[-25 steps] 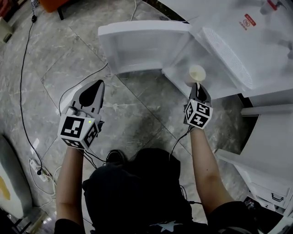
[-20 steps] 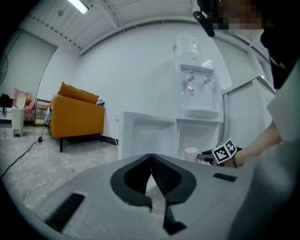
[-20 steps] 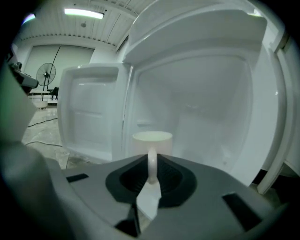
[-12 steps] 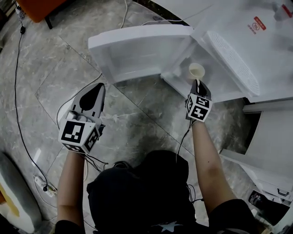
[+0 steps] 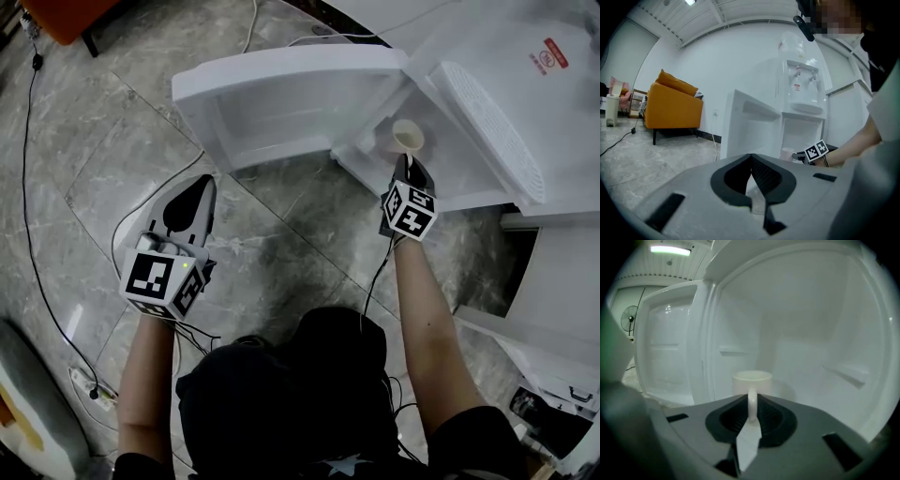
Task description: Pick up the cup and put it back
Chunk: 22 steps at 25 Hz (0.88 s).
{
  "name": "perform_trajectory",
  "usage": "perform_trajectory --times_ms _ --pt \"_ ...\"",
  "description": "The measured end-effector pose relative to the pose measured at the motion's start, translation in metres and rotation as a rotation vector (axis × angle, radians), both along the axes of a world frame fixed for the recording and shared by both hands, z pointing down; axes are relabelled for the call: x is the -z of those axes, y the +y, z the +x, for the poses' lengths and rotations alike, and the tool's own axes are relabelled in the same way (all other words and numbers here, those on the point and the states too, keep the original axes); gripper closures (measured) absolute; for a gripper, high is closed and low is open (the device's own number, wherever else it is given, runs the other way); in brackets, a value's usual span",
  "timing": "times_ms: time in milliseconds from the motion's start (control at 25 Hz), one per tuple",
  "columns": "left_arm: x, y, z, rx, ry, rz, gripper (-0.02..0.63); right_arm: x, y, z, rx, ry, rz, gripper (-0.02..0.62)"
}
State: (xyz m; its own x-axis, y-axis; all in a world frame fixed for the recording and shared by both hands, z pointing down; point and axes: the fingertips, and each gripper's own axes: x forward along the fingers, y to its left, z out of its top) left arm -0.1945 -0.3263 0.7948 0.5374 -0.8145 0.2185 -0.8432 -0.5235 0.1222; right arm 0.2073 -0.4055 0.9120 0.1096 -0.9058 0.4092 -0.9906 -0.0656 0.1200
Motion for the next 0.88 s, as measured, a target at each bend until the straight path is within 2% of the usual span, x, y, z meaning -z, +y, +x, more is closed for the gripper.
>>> perform_trajectory --times_ms 200,760,880 --pt "0.002 0.001 0.003 -0.012 -0.01 0.002 0.595 -0.001 -0.008 0.002 -0.04 -0.042 -0.002 0.548" --pt "0.005 0.011 0.01 -0.02 -0.022 0.007 0.595 -0.01 -0.001 0.008 -0.043 -0.022 -0.062 0.529" --pt "0.009 0.011 0.011 -0.028 -0.025 0.016 0.595 -0.01 0.002 0.006 -0.028 -0.032 -0.057 0.472"
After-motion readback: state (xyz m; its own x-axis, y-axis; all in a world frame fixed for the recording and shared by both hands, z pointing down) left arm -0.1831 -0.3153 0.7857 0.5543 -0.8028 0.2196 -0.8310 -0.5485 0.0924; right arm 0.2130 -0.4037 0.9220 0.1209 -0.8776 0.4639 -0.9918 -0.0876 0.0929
